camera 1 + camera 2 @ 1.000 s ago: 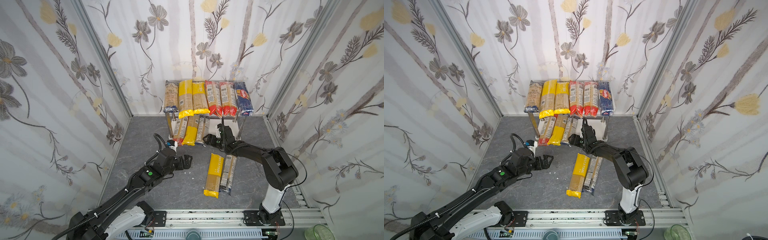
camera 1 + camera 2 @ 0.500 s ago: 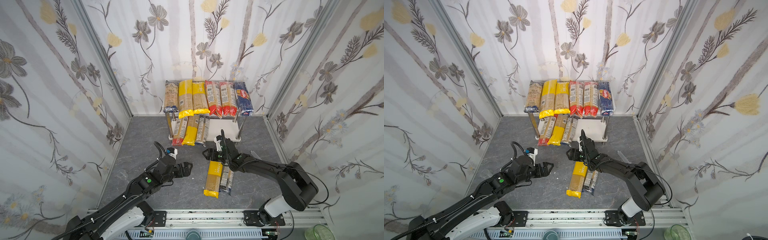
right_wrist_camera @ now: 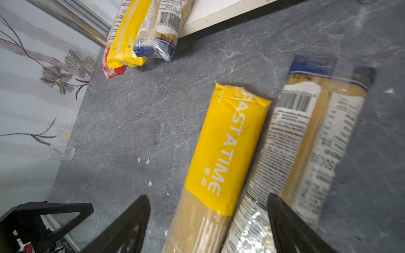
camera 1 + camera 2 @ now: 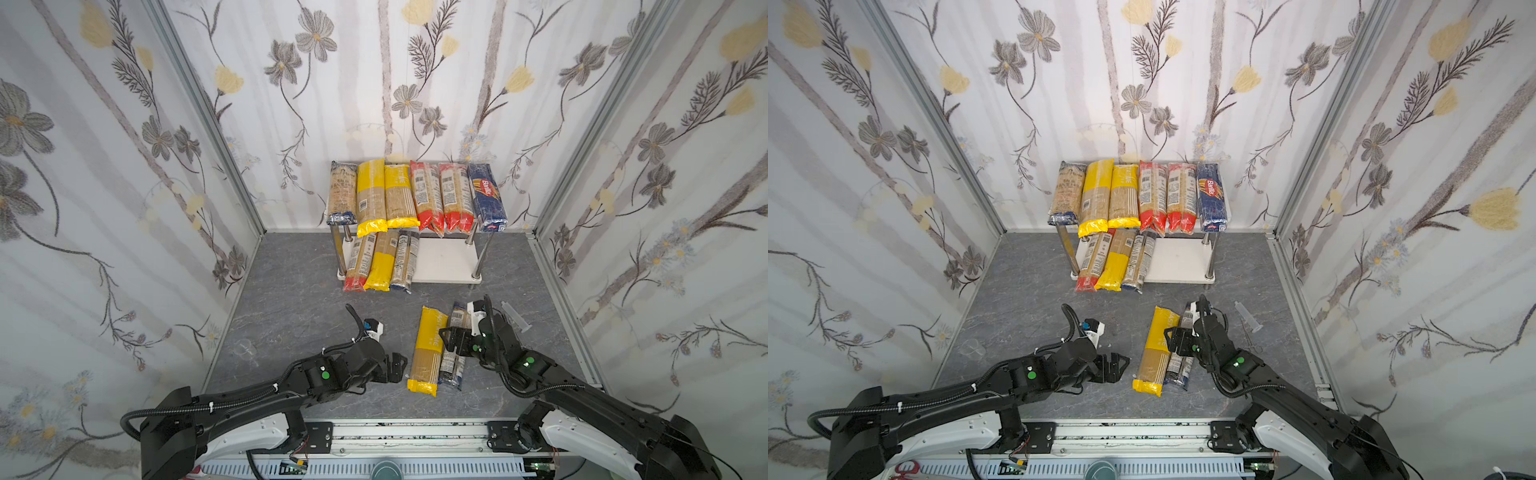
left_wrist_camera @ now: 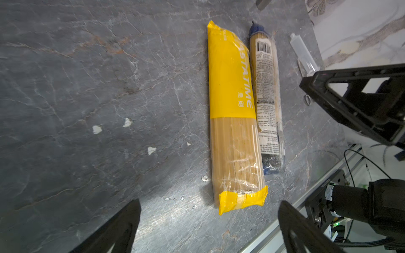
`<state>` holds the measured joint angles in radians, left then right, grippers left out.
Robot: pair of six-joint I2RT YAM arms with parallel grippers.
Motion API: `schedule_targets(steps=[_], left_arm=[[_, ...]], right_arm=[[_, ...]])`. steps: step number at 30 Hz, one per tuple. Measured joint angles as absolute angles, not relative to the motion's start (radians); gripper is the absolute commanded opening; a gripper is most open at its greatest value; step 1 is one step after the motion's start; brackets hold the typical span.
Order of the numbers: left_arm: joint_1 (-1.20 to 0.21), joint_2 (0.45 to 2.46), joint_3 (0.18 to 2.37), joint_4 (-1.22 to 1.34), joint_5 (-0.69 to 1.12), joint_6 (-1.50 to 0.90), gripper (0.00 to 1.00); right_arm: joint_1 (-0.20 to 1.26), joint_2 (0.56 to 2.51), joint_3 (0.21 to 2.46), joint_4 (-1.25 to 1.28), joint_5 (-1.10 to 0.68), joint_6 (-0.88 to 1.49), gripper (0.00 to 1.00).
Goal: Arrange pasta packages on shelves
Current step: Pick up the pasta bag from the center of the table.
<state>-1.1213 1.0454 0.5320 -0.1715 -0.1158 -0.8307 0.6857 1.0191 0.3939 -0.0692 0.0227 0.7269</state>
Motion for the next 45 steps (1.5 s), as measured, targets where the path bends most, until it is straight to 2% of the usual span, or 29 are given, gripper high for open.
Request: schedule_targets(steps=[6,9,17,27,40,45], left_arm=[[-1.186,1.200,0.579,-0.110,-0.138,-0.844,1.00],[-1.201,1.288,0.620,-0.081,-0.138,-0.843,1.00],[-1.212,1.481,0.720,-0.064,-0.129,-0.836,1.00],[-1.214,1.622,0.786,-0.064,-0.131,-0.812,1.00],[-1.214,1.737,0.836,0.048,-0.226,-0.760,1.00],[-1.214,1.782,0.857,0.067,-0.260,-0.745,0.92]], right_arm=[[0.681,0.844,0.296,-0.159,0.071,0.752,0.91],[0.675,0.788,0.272,-0.186,0.086,0.761,0.99],[0.634,0.748,0.265,-0.228,0.093,0.765,1.00],[0.568,0.795,0.288,-0.229,0.093,0.731,1.00],[0.545,0.808,0.301,-0.257,0.102,0.714,1.00],[0.542,0.799,0.305,-0.273,0.112,0.715,1.00]])
